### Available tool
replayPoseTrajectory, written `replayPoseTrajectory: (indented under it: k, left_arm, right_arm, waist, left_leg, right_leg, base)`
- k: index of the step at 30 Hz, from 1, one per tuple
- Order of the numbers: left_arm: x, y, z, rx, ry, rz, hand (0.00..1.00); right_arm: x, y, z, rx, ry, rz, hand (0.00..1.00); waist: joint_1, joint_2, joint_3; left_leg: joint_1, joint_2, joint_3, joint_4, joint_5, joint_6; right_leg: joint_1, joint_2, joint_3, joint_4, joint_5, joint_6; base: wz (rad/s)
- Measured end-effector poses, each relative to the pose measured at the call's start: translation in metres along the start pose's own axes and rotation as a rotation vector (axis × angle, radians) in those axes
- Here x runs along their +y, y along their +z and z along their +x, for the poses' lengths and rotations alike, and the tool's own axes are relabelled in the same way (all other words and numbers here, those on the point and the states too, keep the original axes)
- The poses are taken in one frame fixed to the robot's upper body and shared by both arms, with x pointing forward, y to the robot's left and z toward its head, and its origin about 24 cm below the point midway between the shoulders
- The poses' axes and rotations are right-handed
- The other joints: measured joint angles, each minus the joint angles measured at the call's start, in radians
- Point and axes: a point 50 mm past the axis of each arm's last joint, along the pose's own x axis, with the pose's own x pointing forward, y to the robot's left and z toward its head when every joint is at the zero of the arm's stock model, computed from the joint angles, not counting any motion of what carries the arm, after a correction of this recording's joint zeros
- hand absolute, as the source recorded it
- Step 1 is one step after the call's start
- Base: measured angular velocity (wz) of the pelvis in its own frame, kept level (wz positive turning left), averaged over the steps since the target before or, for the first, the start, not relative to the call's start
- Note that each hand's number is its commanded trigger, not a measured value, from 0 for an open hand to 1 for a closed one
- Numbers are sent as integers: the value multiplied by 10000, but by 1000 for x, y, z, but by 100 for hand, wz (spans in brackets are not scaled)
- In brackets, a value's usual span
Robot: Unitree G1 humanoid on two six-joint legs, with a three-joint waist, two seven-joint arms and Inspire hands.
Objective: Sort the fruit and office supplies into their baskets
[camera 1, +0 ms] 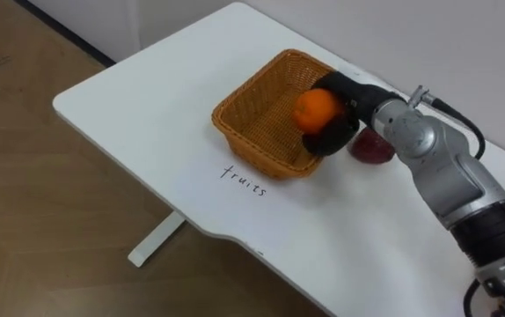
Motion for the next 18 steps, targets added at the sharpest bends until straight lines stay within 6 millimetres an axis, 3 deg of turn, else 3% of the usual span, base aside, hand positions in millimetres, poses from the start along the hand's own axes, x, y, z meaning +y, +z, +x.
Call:
replayPoseTrajectory:
  k: [2,4,5,15,18]
  left_arm:
    - [0,-1,0,22,-24,15,0]
    - [-1,1,-1,-53,-44,20,0]
    - [-1,1,-1,-73,-44,21,0]
    - [0,6,-2,-300,31,65,0]
    - [1,8,-2,-401,47,80,0]
  right_arm:
    - [2,-1,1,13,-41,184,78]
    - [3,-3,2,108,-182,425,53]
    - [3,-3,2,103,-291,465,0]
    - [5,-9,4,273,-702,1139,0]
    - [6,-10,5,311,-829,1172,0]
  waist:
    - [9,86,-16]
    - [48,166,-41]
    - [72,191,-62]
    - [203,87,-156]
    - [251,94,-139]
  left_leg:
    - [-16,0,-7,25,0,0]
    - [-76,-3,-16,81,0,-1]
    - [-107,-4,-17,100,0,-1]
    - [-372,-22,-121,239,7,-7]
    - [-455,-25,-133,298,5,-7]
  right_leg:
    - [-4,-1,-22,2,0,0]
    - [-35,0,-39,5,0,0]
    - [-56,0,-47,10,0,0]
    - [-185,2,-276,28,6,-7]
    - [-238,6,-282,32,12,-17]
  base:
    - [0]
    - [0]
    - [0]
    - [5]
    - [0]
